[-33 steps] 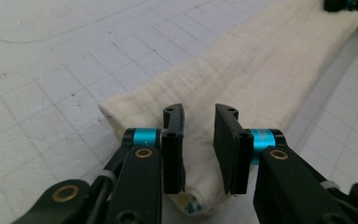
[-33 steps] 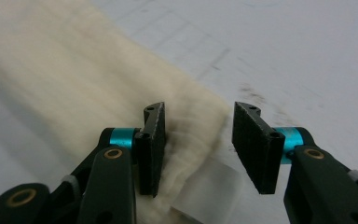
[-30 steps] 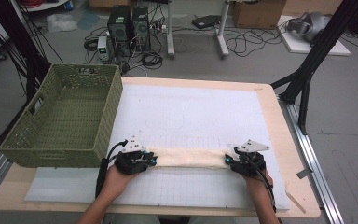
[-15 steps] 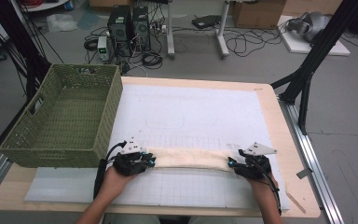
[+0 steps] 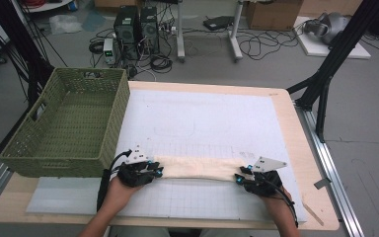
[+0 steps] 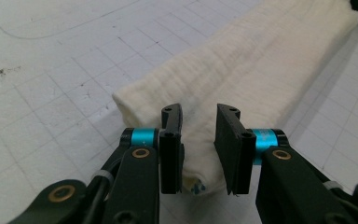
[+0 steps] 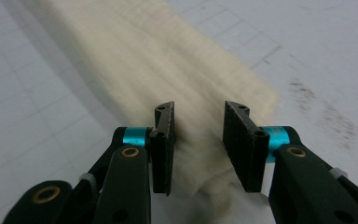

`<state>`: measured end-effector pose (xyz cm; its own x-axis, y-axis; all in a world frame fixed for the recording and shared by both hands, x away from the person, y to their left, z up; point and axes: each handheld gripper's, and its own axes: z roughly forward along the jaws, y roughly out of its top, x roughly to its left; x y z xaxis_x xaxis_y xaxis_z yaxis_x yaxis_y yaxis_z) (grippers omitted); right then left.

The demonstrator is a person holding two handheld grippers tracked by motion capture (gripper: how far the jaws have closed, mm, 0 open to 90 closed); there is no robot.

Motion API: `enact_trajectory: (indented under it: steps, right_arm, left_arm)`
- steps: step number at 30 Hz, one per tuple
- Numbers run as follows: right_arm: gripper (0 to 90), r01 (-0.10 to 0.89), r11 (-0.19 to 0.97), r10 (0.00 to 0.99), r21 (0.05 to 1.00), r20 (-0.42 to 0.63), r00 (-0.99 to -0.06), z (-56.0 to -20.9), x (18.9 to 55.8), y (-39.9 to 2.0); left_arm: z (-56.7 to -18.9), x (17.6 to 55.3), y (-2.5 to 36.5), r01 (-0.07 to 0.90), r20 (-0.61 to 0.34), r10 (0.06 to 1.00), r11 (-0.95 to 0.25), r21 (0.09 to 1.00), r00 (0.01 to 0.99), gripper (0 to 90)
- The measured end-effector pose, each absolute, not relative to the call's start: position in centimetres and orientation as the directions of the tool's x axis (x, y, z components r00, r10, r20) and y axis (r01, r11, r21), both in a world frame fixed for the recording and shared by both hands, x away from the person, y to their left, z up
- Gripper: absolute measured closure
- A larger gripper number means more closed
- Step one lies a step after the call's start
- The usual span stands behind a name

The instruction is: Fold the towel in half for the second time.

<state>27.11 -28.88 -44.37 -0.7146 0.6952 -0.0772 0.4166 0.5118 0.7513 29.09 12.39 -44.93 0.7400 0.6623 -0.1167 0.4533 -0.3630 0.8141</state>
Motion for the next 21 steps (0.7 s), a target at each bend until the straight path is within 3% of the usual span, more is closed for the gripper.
enact_trajectory:
  steps: [4, 8, 11, 21]
  right_arm:
    - [60.5, 0.437, 0.477, 0.727, 0.762, -0.063, -0.684, -44.0, 27.0, -30.0]
    - [52.3, 0.407, 0.384, 0.760, 0.829, -0.034, -0.649, -43.1, 26.7, -31.3]
    - [47.1, 0.387, 0.336, 0.787, 0.859, -0.030, -0.617, -42.6, 26.6, -32.2]
    - [33.0, 0.381, 0.283, 0.828, 0.880, -0.023, -0.561, -42.3, 26.4, -32.9]
  left_arm:
    - [-44.8, 29.1, 12.5, 0.427, -0.086, 0.665, -0.369, 0.826, 0.741, 71.0]
    - [-44.4, 29.2, 13.6, 0.362, -0.101, 0.657, -0.275, 0.891, 0.747, 65.4]
    - [-44.0, 29.2, 14.3, 0.310, -0.098, 0.666, -0.207, 0.928, 0.739, 56.7]
    - [-42.3, 29.2, 15.0, 0.312, -0.186, 0.712, -0.048, 0.949, 0.677, 29.9]
